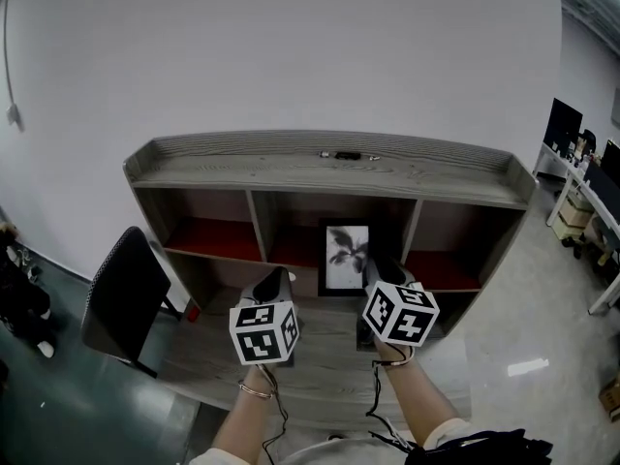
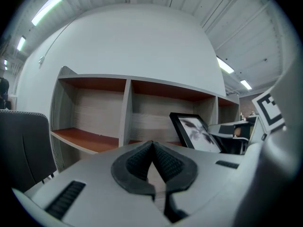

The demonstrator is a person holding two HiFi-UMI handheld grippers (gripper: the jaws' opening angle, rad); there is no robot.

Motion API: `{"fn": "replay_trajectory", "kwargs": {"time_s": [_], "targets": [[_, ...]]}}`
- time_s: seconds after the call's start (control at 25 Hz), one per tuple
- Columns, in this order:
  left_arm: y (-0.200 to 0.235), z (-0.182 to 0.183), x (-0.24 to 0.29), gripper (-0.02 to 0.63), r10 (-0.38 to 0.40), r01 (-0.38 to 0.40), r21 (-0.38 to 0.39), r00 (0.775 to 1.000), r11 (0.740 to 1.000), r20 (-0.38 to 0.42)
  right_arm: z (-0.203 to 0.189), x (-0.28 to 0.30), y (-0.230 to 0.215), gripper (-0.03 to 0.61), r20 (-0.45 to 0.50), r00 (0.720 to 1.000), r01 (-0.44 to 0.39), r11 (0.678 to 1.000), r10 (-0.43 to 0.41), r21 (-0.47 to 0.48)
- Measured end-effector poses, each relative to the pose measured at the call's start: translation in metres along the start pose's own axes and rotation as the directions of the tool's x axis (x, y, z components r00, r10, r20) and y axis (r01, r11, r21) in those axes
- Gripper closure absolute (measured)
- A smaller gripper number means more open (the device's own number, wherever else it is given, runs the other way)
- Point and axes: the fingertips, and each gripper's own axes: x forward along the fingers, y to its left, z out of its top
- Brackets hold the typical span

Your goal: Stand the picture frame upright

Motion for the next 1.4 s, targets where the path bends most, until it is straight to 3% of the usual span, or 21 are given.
{"fn": "replay_trajectory", "kwargs": {"time_s": [0.6,1.04,1.4], "targets": [[-0.001,0.016,0.045,0.609,-0.043,0.043,0.012,0.999,0.999,0.003,0.017,0.048,-0.009,0.492,0.031,0.998,0.055,0.998,-0.054,-0.023],[0.000,0.006,0.069,0.610,-0.066,0.066,0.003,0.997,0.998,-0.027,0.026,0.077,-0.019,0.492,0.057,0.992,0.116,0.992,-0.113,-0.042],[0.002,0.002,0.075,0.610,-0.079,0.079,-0.002,0.996,0.997,-0.035,0.019,0.094,-0.025,0.492,0.011,0.989,0.150,0.986,-0.150,-0.070]]}}
